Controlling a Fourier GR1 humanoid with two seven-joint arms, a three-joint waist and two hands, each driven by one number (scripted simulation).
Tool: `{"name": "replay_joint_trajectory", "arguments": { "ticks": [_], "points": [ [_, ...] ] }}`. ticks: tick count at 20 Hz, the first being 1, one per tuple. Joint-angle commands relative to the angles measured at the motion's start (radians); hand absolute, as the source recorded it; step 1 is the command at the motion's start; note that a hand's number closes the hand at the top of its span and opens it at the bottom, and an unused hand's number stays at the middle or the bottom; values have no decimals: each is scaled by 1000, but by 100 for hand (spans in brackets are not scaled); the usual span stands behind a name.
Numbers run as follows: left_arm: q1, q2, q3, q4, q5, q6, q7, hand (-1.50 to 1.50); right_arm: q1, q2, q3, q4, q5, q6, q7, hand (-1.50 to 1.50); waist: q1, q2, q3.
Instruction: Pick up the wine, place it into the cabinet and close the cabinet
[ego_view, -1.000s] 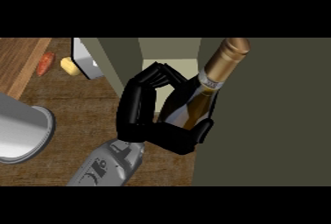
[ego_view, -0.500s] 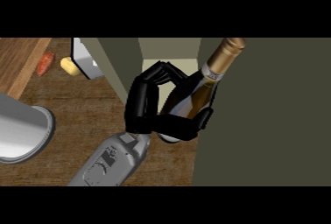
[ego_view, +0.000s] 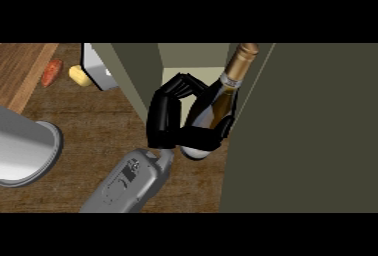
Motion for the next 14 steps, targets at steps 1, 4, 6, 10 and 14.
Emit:
{"name": "replay_joint_trajectory", "arguments": {
  "ticks": [1,4,6,10,14],
  "points": [
    [2,0,10,72,5,-29,-70,150,76,18,34,-143,-28,-5,36,-150,0,0,0],
    [45,0,-33,128,-39,-11,-128,150,71,19,31,-43,-18,25,-52,-150,4,0,0],
    [0,0,34,198,-40,-54,-144,150,106,11,-20,-87,-75,36,-55,-150,1,1,1],
    [-64,0,12,270,7,2,-197,150,34,22,2,-26,-27,11,-56,-150,0,2,0],
    [-69,0,-13,280,23,62,-206,150,17,5,6,-119,-50,-9,54,-150,-3,0,0]
  ]
}}
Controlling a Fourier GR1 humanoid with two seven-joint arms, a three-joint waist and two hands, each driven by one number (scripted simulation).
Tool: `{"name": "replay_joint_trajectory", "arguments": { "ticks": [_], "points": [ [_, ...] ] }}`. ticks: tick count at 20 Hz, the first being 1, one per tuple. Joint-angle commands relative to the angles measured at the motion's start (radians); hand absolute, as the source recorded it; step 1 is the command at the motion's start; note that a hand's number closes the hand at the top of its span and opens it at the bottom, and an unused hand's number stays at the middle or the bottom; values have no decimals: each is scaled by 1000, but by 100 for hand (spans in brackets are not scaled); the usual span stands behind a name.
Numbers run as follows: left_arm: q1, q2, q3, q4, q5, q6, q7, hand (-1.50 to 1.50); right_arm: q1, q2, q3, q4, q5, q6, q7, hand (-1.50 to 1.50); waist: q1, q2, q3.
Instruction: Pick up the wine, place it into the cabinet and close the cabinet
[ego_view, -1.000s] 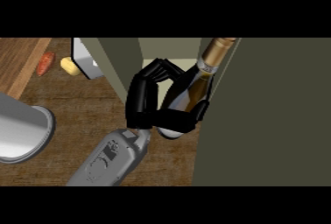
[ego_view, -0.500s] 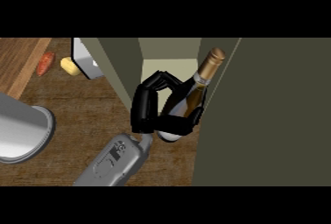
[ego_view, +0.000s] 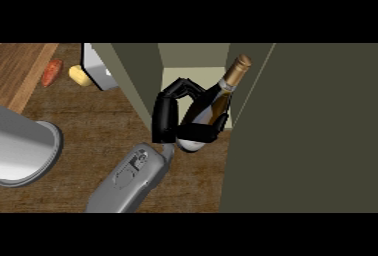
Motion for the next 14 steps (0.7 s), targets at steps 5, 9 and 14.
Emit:
{"name": "replay_joint_trajectory", "arguments": {
  "ticks": [5,9,14],
  "points": [
    [-22,-1,84,95,36,-50,-60,150,113,10,-8,-112,-77,27,-21,-150,1,-1,0],
    [-45,7,133,117,46,-73,-67,150,98,22,35,-145,-16,-3,16,-150,2,-2,0],
    [-143,0,189,249,77,-144,-74,150,130,3,1,-114,-82,41,-43,-150,-6,1,1]
  ]
}}
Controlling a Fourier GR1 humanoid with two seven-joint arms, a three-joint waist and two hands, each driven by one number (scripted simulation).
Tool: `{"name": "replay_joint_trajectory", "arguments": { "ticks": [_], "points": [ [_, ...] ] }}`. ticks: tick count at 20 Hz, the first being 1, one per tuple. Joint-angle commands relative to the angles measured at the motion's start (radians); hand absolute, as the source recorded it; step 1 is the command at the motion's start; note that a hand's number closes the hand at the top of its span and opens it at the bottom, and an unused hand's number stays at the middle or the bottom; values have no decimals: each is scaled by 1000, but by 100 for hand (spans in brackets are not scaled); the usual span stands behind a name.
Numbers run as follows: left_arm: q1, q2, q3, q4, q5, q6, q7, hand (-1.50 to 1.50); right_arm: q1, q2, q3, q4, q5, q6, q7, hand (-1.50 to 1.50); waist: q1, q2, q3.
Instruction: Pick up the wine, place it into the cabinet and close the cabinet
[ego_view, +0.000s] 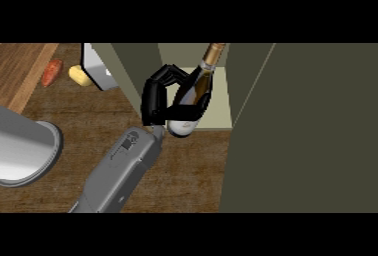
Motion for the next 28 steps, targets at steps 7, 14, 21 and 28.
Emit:
{"name": "replay_joint_trajectory", "arguments": {
  "ticks": [7,14,21,28],
  "points": [
    [-183,-13,89,283,55,-55,-42,150,4,2,-21,-77,-74,0,34,-150,-13,4,0],
    [-241,-13,129,423,63,-99,-102,150,81,-5,-44,-96,-127,41,4,-150,-13,4,0],
    [-334,33,202,559,47,-118,-215,150,37,8,-51,-62,-105,29,-11,-150,-21,9,0],
    [-434,-2,246,683,41,-62,-287,150,-21,22,7,-62,-61,5,52,-150,-29,12,-1]
  ]
}}
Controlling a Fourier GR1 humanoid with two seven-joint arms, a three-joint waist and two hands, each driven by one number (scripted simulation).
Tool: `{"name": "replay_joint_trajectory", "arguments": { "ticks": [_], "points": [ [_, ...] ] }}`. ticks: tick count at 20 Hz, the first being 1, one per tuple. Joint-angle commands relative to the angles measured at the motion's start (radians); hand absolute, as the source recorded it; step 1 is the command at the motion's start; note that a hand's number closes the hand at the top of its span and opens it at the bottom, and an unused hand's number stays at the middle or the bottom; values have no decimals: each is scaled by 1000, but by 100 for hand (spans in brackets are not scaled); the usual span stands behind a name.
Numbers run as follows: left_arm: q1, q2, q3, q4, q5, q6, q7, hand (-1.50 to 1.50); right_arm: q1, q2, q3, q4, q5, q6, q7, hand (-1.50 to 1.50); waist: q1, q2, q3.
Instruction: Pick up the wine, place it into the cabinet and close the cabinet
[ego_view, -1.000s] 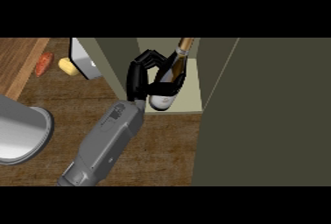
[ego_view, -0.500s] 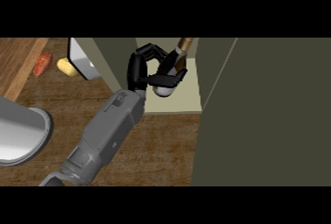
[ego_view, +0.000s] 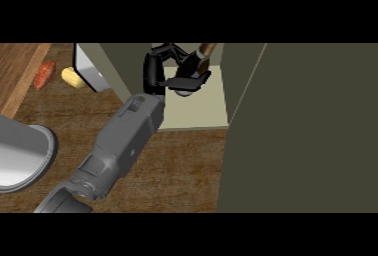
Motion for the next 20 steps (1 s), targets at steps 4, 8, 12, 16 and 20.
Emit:
{"name": "replay_joint_trajectory", "arguments": {
  "ticks": [4,8,12,16,20],
  "points": [
    [-47,4,81,106,31,-47,-28,150,47,33,42,-65,-18,-12,6,-150,-3,3,0],
    [-55,4,135,127,77,-68,-33,150,43,4,6,-88,-68,12,3,-150,-11,6,0],
    [-50,16,171,162,100,-140,-42,150,0,34,71,-2,7,-11,-37,-150,-11,11,-1],
    [-58,-3,176,184,92,-114,-63,150,41,9,37,-50,-42,19,-9,-150,-10,7,-1],
    [-91,36,182,212,91,-138,-45,150,19,24,20,-10,-49,11,-40,-150,-21,15,0]
  ]
}}
